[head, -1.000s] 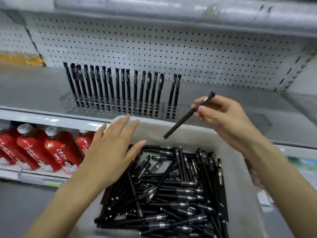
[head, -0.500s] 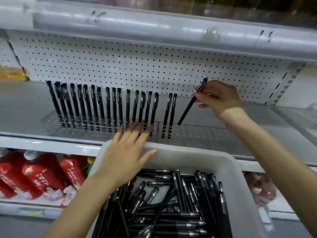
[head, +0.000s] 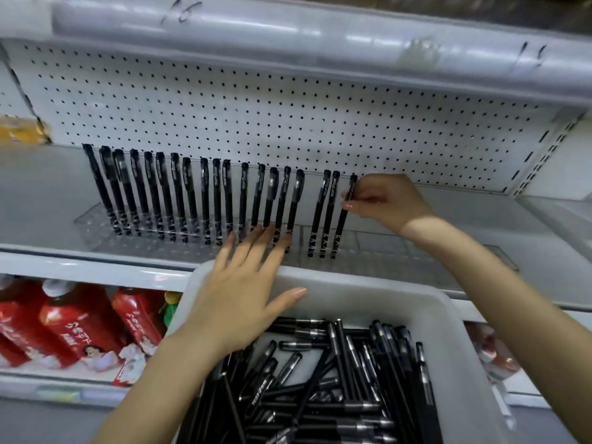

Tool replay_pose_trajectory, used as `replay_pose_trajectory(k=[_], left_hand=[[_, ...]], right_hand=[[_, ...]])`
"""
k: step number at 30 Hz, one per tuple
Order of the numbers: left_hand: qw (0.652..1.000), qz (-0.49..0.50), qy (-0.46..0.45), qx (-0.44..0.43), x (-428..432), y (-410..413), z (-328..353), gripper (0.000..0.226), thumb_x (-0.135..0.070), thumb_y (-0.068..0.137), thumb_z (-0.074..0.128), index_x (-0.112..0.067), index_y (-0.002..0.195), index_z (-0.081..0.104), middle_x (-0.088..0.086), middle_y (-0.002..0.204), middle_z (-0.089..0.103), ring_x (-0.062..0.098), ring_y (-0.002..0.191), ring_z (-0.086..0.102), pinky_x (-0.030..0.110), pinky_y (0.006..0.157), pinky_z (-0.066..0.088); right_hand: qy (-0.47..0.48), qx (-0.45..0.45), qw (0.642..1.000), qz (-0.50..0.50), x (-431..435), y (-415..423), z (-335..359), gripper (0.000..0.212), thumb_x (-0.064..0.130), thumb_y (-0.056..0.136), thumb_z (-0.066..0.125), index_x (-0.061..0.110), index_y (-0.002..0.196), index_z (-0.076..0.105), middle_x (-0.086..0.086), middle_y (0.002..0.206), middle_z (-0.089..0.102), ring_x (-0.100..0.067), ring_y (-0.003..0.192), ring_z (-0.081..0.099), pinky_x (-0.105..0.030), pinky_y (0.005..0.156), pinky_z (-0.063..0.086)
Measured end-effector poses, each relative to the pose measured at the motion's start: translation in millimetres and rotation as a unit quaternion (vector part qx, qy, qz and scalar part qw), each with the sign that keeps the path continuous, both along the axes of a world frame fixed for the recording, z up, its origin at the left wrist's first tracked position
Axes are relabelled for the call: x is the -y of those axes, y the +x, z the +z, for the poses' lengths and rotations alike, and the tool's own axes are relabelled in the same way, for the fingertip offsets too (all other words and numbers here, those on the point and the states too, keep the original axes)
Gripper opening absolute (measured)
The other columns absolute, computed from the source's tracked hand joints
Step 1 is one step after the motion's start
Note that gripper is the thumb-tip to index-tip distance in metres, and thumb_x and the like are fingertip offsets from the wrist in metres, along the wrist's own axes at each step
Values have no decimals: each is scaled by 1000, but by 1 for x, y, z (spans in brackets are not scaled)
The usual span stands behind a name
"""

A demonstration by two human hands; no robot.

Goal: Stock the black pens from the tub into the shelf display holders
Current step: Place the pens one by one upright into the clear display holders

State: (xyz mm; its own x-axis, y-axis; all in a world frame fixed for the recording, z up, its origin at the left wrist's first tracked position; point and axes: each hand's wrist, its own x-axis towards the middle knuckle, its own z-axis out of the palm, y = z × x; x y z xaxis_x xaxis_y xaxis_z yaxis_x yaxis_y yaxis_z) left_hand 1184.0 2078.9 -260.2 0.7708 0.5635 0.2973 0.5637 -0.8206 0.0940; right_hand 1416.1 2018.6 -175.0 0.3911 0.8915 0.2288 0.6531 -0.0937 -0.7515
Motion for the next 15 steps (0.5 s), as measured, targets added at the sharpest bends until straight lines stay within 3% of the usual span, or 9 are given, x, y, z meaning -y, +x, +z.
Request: replay_pose_trajectory(k=[3, 11, 15], left_hand=[[1000, 0, -5, -1, 0, 0, 0, 78, -78, 79, -8, -33, 142, -17, -9, 153, -14, 7, 139, -22, 35, 111, -21], [1000, -3, -21, -9, 3, 0, 11, 82, -76, 78, -7, -34, 148, -4, -8, 157, 6, 9, 144, -5, 34, 112, -14], [999, -2, -52, -9, 3, -1, 24, 79, -75, 83, 1, -34, 150, 0, -7, 158, 1, 8, 144, -4, 35, 115, -9]], right_hand=[[-8, 3, 1000, 5, 0, -1, -1, 11, 15, 78, 75, 19, 86, 68, 2, 87, 70, -13, 86, 66, -40, 91, 52], [-34, 30, 999, -14, 8, -3, 2, 28, 21, 78, 75, 18, 103, 64, 2, 94, 67, -15, 92, 64, -36, 96, 50], [68, -17, 996, -58, 38, -19, 3, 18, 14, 83, 70, 20, 99, 65, 0, 95, 68, -18, 92, 65, -40, 88, 54]])
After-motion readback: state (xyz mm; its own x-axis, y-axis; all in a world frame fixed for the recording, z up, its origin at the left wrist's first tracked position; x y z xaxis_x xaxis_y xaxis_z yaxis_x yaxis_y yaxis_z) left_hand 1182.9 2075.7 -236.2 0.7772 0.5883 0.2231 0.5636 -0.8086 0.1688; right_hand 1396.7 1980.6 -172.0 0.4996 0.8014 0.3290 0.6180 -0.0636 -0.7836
